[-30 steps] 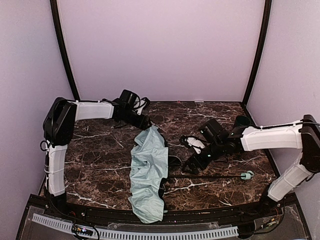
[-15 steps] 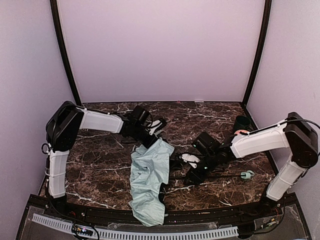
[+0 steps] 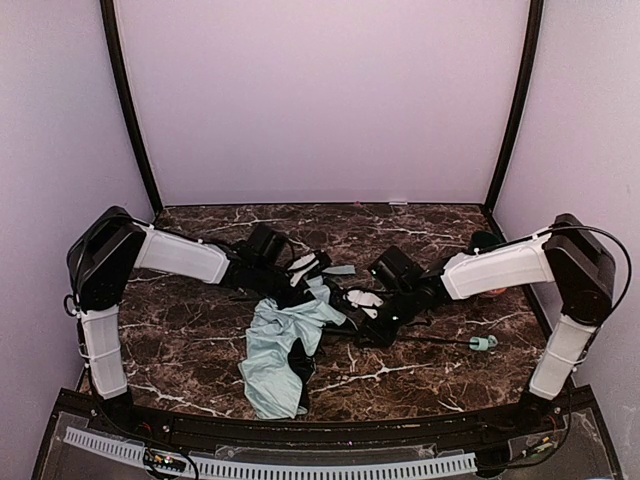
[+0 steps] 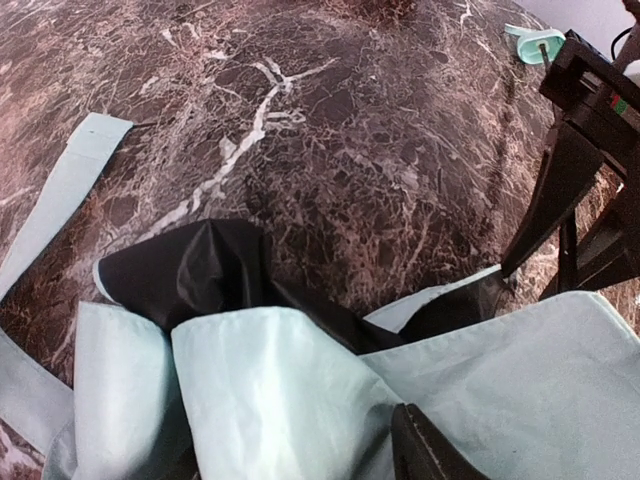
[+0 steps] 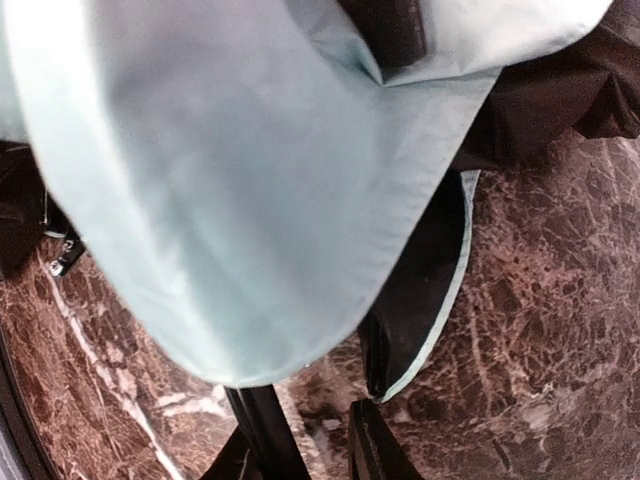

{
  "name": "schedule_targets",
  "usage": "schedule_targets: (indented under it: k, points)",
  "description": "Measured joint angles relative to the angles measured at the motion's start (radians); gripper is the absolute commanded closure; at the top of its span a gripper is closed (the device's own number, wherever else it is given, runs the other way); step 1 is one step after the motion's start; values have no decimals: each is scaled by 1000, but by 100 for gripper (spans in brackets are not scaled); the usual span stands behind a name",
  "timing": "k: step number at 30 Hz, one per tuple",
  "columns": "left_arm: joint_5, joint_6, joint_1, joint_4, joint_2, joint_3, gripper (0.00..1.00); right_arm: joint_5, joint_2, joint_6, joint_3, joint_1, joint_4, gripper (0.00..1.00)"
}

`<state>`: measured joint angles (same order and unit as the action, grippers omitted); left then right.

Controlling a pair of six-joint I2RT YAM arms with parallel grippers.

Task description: Put away the umbrella

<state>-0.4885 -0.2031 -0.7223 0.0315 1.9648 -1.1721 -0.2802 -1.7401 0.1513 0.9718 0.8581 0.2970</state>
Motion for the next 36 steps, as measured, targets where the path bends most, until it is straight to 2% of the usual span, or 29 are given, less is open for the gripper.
schedule_targets:
  k: [2,5,8,9,12,15,19,24,26,28,30,32,36]
  points:
    - [-2,2,1,18,0,6,49,6,-19,6,16,-13,-2,71]
    - [14,14,0,39,0,9,44,21,-27,10,24,-27,-2,59]
    - [90,47,-5,42,-4,11,33,50,-15,22,24,-41,-6,43]
    - [120,58,-6,42,-10,13,26,54,-3,25,24,-45,-3,38]
    - [217,92,-7,42,-59,32,11,50,64,45,22,-49,12,30]
    - [323,118,-7,40,-141,44,1,24,151,58,27,-50,27,28]
    - [494,116,-7,35,-252,36,1,-34,227,50,51,-50,20,28]
    - [654,102,-7,-24,-336,0,1,-97,234,-43,64,-47,-96,33]
    - [685,103,-10,-76,-386,0,7,-103,188,-95,108,-45,-137,36]
    - [698,106,-21,-119,-443,5,18,-107,132,-134,155,-43,-173,37]
    - [705,105,-58,-154,-532,35,25,-118,70,-173,197,-39,-213,38]
    - [695,95,-125,-190,-628,77,25,-132,5,-202,235,-29,-237,38]
    - [644,45,-334,-224,-787,186,7,-151,-138,-233,330,-3,-226,38]
